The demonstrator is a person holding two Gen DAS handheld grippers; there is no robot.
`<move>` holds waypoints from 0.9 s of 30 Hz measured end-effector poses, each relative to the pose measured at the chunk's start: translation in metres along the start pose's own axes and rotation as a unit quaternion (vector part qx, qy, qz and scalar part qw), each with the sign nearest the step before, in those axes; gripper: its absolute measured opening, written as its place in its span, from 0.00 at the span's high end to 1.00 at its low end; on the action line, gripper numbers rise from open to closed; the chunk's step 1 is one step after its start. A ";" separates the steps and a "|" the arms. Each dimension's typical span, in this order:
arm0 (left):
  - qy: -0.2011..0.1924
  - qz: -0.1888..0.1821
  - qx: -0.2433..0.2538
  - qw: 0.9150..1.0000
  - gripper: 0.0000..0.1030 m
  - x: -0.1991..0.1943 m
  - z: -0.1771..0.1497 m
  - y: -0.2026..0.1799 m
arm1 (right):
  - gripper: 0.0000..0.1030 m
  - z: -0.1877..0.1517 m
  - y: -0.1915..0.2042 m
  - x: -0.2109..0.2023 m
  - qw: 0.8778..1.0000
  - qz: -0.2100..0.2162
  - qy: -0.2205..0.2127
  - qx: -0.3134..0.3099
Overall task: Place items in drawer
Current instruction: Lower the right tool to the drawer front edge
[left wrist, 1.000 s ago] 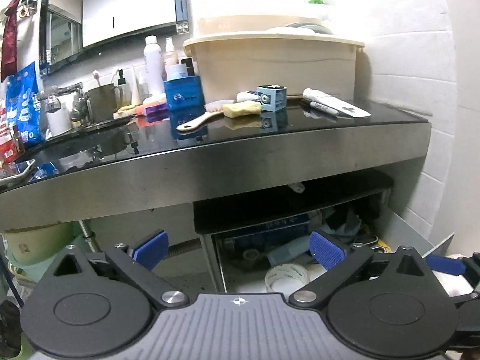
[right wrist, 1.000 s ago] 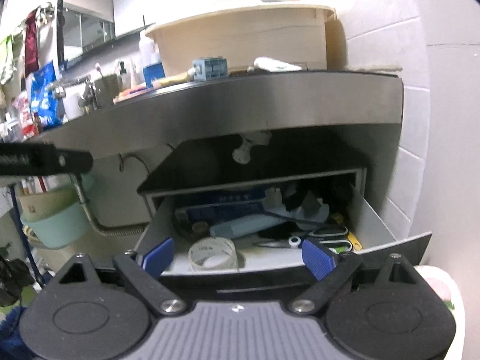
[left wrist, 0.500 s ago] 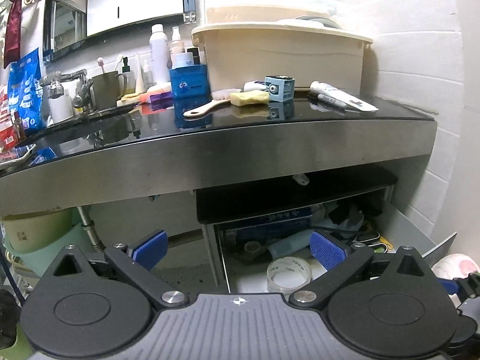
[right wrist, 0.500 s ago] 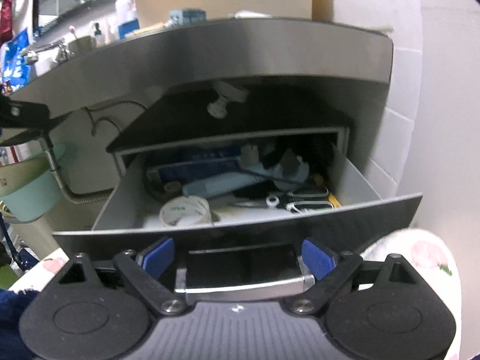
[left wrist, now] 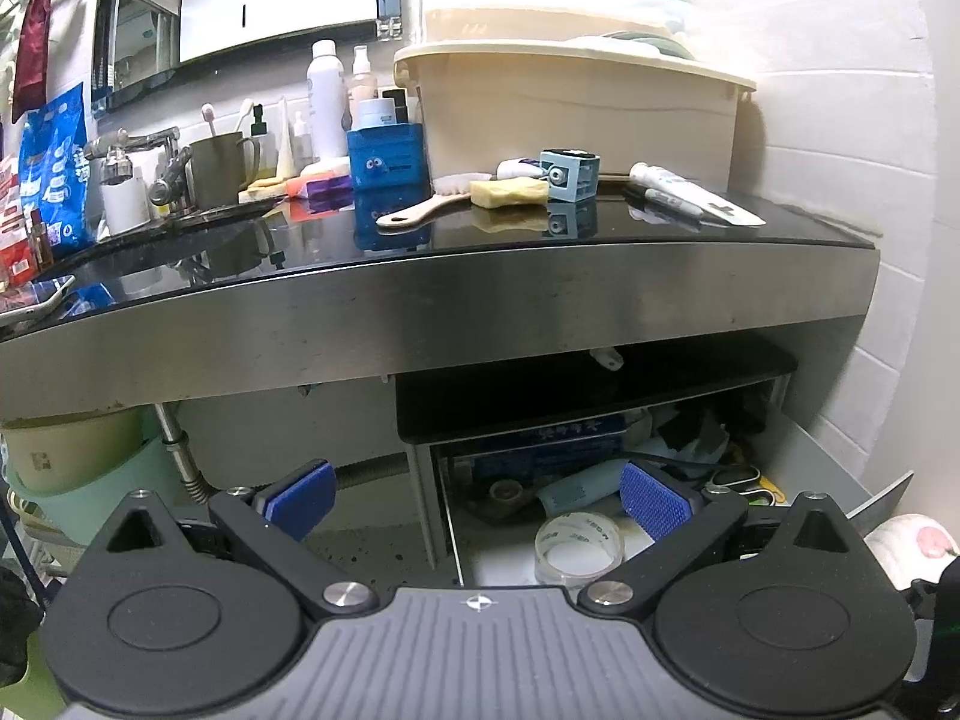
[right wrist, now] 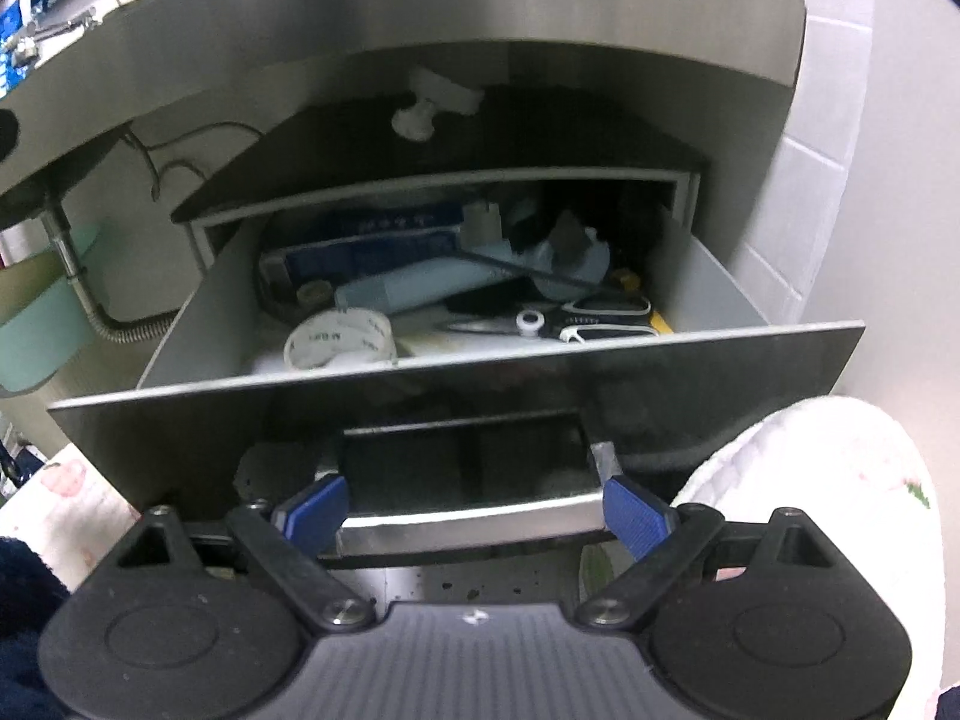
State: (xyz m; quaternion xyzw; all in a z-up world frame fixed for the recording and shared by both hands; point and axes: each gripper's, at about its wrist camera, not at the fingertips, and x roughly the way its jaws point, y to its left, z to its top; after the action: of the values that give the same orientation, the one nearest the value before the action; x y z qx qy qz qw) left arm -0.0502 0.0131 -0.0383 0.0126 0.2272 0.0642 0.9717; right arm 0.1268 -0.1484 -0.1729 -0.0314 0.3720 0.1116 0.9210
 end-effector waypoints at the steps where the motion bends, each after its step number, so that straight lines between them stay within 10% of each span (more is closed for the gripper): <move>1: 0.000 0.001 0.000 1.000 0.01 0.000 0.000 0.000 | 0.11 -0.001 0.001 0.002 1.000 0.000 0.003 -0.001; 27: 0.012 0.030 -0.031 0.999 0.01 0.011 0.001 0.020 | 0.18 0.010 0.012 0.033 0.999 -0.017 0.037 -0.033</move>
State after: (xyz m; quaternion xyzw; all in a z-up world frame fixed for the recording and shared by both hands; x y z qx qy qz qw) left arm -0.0419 0.0341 -0.0410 -0.0115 0.2362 0.1006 0.9664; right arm 0.1539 -0.1298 -0.1881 -0.0718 0.4012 0.1067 0.9069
